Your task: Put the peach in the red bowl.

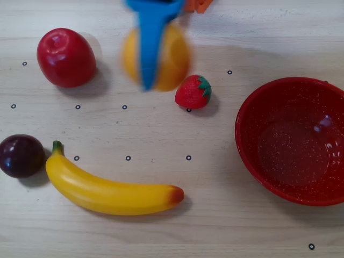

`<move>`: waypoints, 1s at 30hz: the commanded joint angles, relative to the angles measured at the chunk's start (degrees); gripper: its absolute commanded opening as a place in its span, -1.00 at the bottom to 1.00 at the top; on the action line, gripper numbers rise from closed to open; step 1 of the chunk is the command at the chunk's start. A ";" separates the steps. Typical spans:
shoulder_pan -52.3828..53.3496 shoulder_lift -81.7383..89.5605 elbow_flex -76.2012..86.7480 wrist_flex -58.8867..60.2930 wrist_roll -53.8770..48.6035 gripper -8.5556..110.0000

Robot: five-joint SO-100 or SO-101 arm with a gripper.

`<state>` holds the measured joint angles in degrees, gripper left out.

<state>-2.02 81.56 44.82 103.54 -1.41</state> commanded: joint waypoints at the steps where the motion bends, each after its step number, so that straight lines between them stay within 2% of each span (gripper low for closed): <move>1: 7.56 6.86 -5.01 -1.05 -4.75 -0.85; 9: 21.45 8.44 3.60 -19.07 -9.40 -0.85; 15: 28.30 9.40 17.14 -31.55 -1.23 -0.85; 26: 33.75 4.48 31.20 -37.18 9.14 -0.85; 27: 33.84 4.04 31.46 -37.27 9.67 -0.83; 30: 33.75 3.25 33.05 -36.83 9.32 -0.52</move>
<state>30.06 81.74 79.19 68.20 6.94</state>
